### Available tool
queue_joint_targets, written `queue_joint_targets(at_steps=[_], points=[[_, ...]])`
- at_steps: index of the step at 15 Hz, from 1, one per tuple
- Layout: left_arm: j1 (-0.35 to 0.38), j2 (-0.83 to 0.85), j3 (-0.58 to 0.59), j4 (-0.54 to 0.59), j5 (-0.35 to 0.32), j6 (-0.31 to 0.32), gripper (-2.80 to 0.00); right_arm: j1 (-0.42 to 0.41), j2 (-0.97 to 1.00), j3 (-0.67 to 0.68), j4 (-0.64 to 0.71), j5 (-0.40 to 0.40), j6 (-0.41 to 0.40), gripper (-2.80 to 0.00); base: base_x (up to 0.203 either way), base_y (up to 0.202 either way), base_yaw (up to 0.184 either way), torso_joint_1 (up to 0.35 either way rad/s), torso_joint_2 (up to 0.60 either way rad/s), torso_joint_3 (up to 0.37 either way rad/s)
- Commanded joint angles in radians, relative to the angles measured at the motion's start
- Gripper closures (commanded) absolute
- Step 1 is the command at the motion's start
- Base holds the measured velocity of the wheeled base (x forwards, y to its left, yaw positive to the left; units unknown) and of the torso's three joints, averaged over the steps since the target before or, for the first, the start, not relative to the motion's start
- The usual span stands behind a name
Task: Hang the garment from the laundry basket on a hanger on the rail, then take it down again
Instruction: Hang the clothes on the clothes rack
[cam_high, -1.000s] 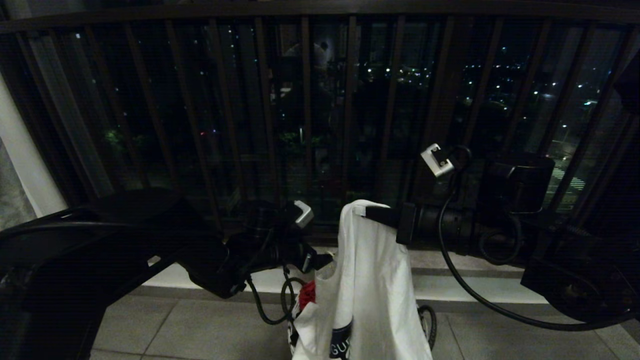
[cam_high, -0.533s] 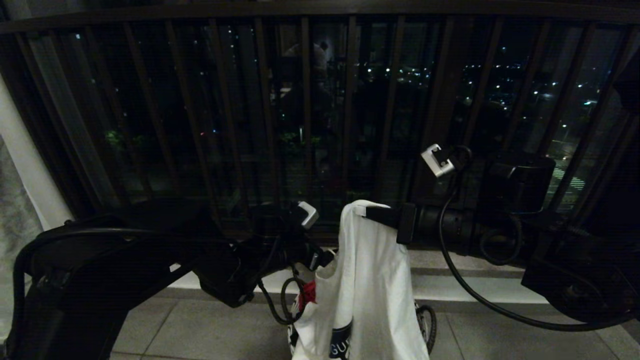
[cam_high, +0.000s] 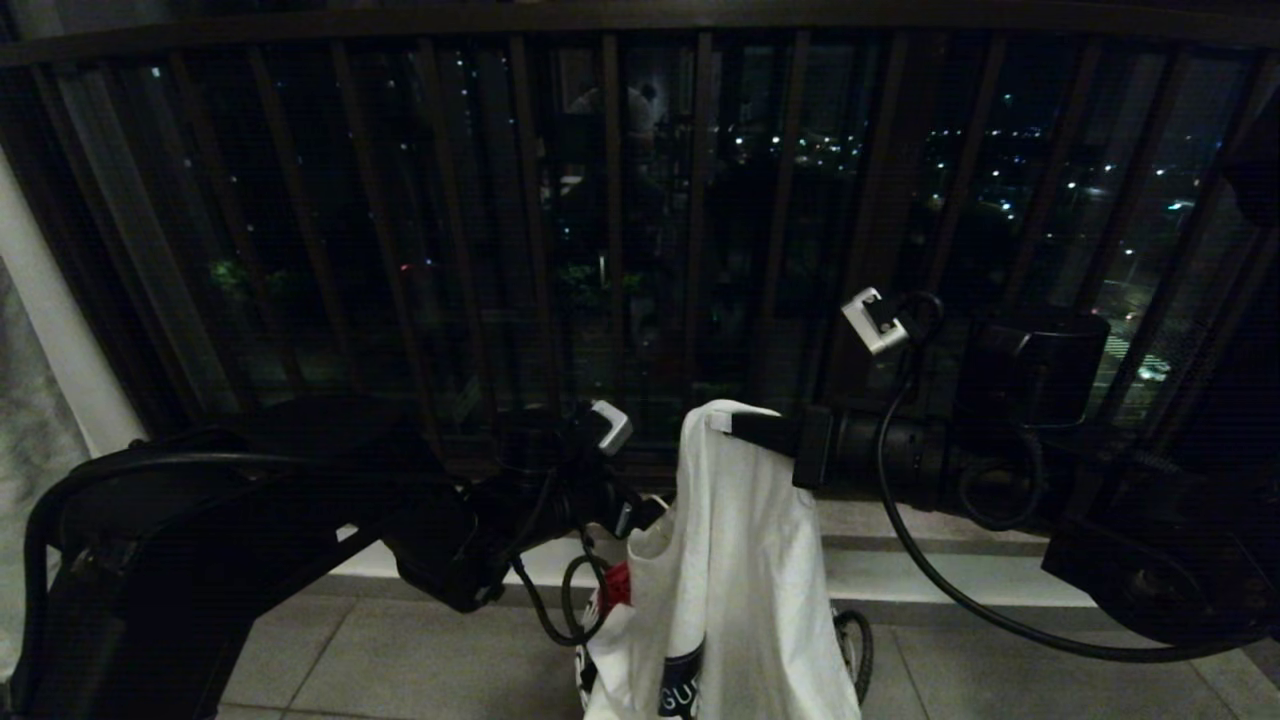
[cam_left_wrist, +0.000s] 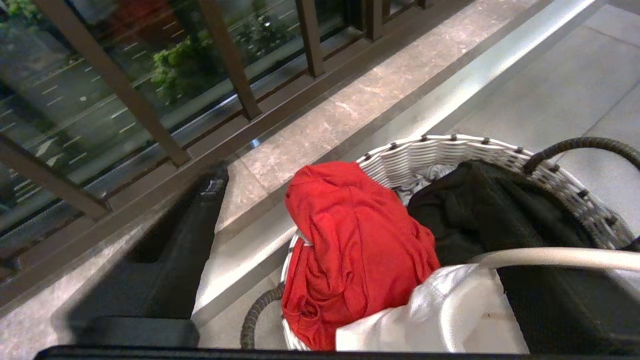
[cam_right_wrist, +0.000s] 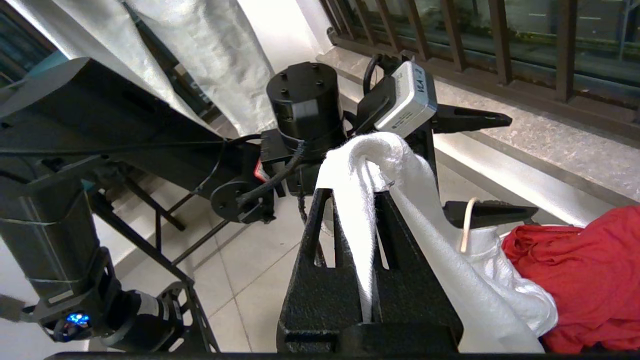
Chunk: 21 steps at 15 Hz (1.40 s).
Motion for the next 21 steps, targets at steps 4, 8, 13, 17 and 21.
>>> queue_joint_targets(at_steps=[4, 8, 13, 17, 21], points=[[0.001, -0.007, 0.001, -0.039, 0.0, -0.001, 0.0, 0.0, 0.003, 0.001, -0.005, 0.003, 0.002, 0.0, 0.0, 0.0, 0.0, 0.0, 0.0, 0.0], [0.001, -0.078, 0.024, -0.029, 0.0, -0.014, 0.0, 0.0, 0.005, 0.001, -0.005, 0.003, 0.001, 0.0, 0.0, 0.0, 0.0, 0.0, 0.0, 0.0], [0.0, -0.287, 0.041, 0.269, 0.019, -0.007, 0.0, -0.006, 0.014, 0.006, -0.004, 0.002, -0.056, 0.0, 0.0, 0.0, 0.0, 0.0, 0.0, 0.0], [-0.029, -0.407, -0.009, 0.573, 0.172, 0.014, 0.0, -0.021, 0.006, 0.008, 0.001, 0.002, -0.093, 0.0, 0.0, 0.0, 0.0, 0.0, 0.0, 0.0], [-0.028, -0.391, -0.023, 0.576, 0.178, 0.024, 0.0, -0.024, -0.009, 0.028, 0.005, 0.003, -0.127, 0.0, 0.0, 0.0, 0.0, 0.0, 0.0, 0.0]])
